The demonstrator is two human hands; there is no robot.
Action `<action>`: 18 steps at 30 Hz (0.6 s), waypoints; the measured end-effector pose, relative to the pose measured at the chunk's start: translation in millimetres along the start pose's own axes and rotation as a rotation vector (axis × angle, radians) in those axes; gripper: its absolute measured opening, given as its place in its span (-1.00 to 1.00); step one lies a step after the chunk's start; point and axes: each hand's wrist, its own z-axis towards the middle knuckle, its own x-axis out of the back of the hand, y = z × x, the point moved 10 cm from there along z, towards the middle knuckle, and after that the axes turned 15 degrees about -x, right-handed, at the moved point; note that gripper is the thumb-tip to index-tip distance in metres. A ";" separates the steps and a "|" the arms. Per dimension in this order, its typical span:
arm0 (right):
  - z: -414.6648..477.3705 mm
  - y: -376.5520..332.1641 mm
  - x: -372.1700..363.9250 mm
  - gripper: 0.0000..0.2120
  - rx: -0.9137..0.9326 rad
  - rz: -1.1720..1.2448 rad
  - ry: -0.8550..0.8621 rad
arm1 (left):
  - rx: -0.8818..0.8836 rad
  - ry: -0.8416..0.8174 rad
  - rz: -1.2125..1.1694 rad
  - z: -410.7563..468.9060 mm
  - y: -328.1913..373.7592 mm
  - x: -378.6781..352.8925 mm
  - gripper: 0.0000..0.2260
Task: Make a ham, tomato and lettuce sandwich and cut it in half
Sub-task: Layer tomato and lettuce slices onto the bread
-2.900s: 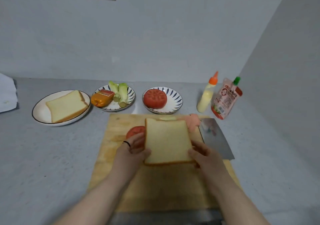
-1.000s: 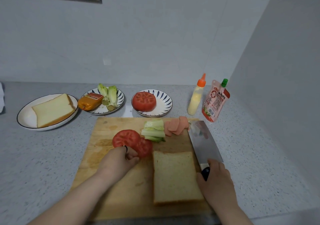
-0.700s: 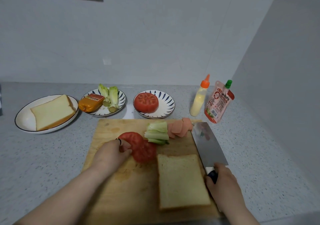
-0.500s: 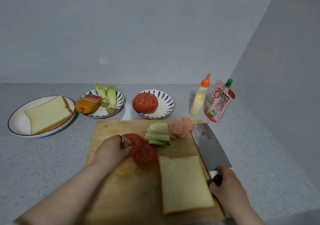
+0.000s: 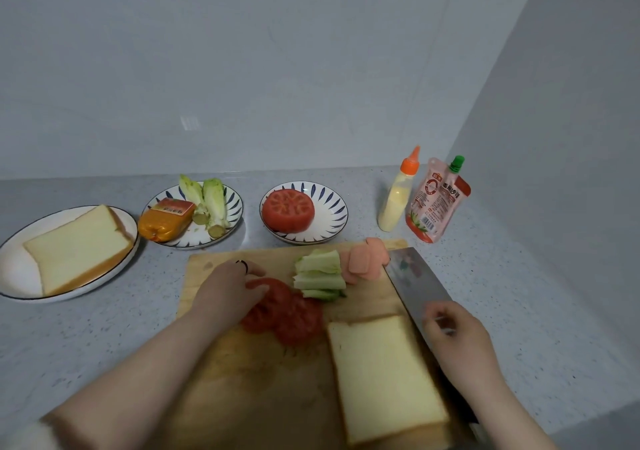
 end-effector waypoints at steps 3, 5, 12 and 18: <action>2.4 -19.9 -18.4 -0.83 0.015 -0.058 -0.052 | -0.030 -0.030 -0.012 3.2 -1.4 -3.7 -0.73; 9.1 -18.6 -15.4 -0.66 0.008 -0.258 0.010 | -0.098 -0.134 0.001 5.4 5.8 -14.8 -0.68; 8.4 23.6 -8.7 -0.54 -0.139 -0.519 0.021 | -0.210 -0.550 0.096 1.5 9.7 -55.9 -0.26; -20.2 -18.3 -22.7 -0.67 0.080 -0.237 0.106 | -0.283 -0.658 0.256 -3.1 1.0 -66.8 -0.06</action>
